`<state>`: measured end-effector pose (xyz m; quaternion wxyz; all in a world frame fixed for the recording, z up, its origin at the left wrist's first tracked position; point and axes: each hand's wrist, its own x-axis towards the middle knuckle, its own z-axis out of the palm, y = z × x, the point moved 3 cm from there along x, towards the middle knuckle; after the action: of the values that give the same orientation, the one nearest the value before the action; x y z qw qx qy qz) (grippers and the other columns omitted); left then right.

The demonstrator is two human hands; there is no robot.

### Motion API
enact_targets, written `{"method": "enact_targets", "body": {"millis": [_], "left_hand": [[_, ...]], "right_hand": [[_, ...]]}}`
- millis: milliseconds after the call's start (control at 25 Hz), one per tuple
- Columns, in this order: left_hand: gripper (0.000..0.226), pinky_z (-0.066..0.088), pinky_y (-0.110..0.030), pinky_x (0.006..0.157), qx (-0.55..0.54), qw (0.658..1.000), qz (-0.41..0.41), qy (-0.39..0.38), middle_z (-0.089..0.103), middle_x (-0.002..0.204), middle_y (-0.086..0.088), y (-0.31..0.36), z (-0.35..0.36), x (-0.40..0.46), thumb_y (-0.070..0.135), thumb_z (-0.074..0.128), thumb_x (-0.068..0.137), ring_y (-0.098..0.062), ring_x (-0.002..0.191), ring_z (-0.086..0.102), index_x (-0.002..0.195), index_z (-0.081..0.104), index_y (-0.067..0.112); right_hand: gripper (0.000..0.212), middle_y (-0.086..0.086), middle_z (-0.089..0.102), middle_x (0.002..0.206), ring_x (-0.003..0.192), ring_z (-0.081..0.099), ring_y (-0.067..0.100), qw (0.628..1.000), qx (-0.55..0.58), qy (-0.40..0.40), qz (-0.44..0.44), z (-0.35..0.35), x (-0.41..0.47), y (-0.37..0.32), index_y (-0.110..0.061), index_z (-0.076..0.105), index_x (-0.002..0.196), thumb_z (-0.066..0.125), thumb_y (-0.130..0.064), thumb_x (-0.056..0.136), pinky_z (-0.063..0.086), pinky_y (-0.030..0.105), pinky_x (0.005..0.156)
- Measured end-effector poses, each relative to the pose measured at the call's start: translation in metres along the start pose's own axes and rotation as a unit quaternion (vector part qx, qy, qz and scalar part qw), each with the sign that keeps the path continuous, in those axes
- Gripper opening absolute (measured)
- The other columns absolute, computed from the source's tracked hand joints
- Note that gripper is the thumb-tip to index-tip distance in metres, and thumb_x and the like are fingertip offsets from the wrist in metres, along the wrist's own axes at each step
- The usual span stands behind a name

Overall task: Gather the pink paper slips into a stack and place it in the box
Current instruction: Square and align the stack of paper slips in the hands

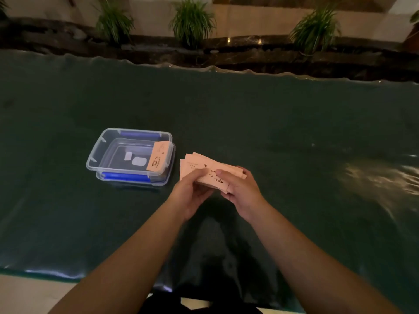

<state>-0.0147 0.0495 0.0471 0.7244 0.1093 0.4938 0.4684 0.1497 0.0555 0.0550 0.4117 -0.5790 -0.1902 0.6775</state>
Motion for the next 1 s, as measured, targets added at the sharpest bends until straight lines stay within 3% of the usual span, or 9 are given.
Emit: {"method": "enact_targets", "body": {"millis": [120, 240, 360, 520, 680, 800, 920, 1000], "left_hand": [[0.039, 0.06, -0.047, 0.094, 0.023, 0.999, -0.025, 0.02, 0.082, 0.108, -0.011, 0.021, -0.005, 0.02, 0.02, 0.08, 0.088, -0.028, 0.108, 0.077, 0.124, 0.067, 0.013], [0.034, 0.062, -0.042, 0.085, 0.111, 0.991, -0.063, 0.035, 0.083, 0.104, -0.008, 0.042, -0.01, 0.049, 0.02, 0.083, 0.087, -0.025, 0.107, 0.075, 0.118, 0.069, 0.014], [0.031, 0.062, -0.041, 0.091, 0.174, 0.979, -0.094, 0.054, 0.08, 0.112, -0.01, 0.051, -0.013, 0.078, 0.021, 0.083, 0.087, -0.025, 0.105, 0.074, 0.114, 0.068, 0.015], [0.035, 0.059, -0.037, 0.093, 0.238, 0.961, -0.118, 0.076, 0.073, 0.115, -0.006, 0.046, -0.02, 0.111, 0.032, 0.082, 0.086, -0.021, 0.105, 0.07, 0.112, 0.065, 0.017], [0.035, 0.056, -0.037, 0.092, 0.302, 0.939, -0.121, 0.116, 0.067, 0.108, -0.001, 0.034, -0.03, 0.128, 0.047, 0.079, 0.083, -0.018, 0.1, 0.065, 0.101, 0.06, 0.023], [0.03, 0.051, -0.037, 0.085, 0.326, 0.928, -0.109, 0.145, 0.064, 0.102, 0.002, 0.029, -0.033, 0.132, 0.05, 0.075, 0.084, -0.016, 0.092, 0.061, 0.094, 0.059, 0.027], [0.035, 0.049, -0.037, 0.084, 0.328, 0.928, -0.102, 0.143, 0.062, 0.101, 0.004, 0.027, -0.033, 0.133, 0.048, 0.075, 0.086, -0.015, 0.091, 0.06, 0.104, 0.059, 0.022], [0.044, 0.047, -0.036, 0.078, 0.326, 0.928, -0.1, 0.152, 0.062, 0.103, 0.004, 0.027, -0.029, 0.131, 0.048, 0.074, 0.086, -0.015, 0.092, 0.06, 0.117, 0.056, 0.023]], "right_hand": [[0.065, 0.003, 0.082, 0.113, 0.105, 0.077, 0.019, 1.0, -0.019, 0.007, 0.004, -0.001, 0.017, -0.012, -0.022, 0.056, 0.132, 0.093, -0.017, 0.079, 0.06, 0.037, 0.079], [0.068, 0.006, 0.08, 0.118, 0.108, 0.076, 0.022, 0.998, -0.052, 0.038, 0.01, 0.004, 0.04, -0.02, -0.018, 0.058, 0.135, 0.095, -0.017, 0.078, 0.063, 0.042, 0.091], [0.068, 0.007, 0.079, 0.121, 0.111, 0.075, 0.023, 0.994, -0.09, 0.056, 0.029, 0.009, 0.066, -0.022, -0.016, 0.059, 0.138, 0.094, -0.02, 0.079, 0.063, 0.044, 0.097], [0.072, 0.005, 0.073, 0.125, 0.111, 0.073, 0.023, 0.986, -0.134, 0.1, 0.028, 0.013, 0.097, -0.017, -0.017, 0.054, 0.139, 0.093, -0.026, 0.079, 0.063, 0.043, 0.094], [0.074, -0.005, 0.067, 0.112, 0.096, 0.064, 0.011, 0.974, -0.186, 0.118, 0.045, 0.013, 0.113, -0.006, -0.02, 0.051, 0.136, 0.091, -0.041, 0.078, 0.052, 0.029, 0.071], [0.081, -0.003, 0.066, 0.118, 0.102, 0.066, 0.015, 0.968, -0.216, 0.125, 0.037, 0.011, 0.122, 0.001, -0.022, 0.051, 0.141, 0.091, -0.047, 0.075, 0.055, 0.034, 0.083], [0.088, 0.002, 0.061, 0.133, 0.114, 0.065, 0.022, 0.961, -0.237, 0.135, 0.04, 0.006, 0.123, 0.006, -0.022, 0.051, 0.144, 0.09, -0.053, 0.071, 0.056, 0.044, 0.102], [0.078, -0.001, 0.066, 0.123, 0.106, 0.067, 0.019, 0.963, -0.228, 0.142, 0.038, 0.004, 0.123, 0.007, -0.022, 0.058, 0.135, 0.091, -0.052, 0.071, 0.058, 0.039, 0.091]]}}
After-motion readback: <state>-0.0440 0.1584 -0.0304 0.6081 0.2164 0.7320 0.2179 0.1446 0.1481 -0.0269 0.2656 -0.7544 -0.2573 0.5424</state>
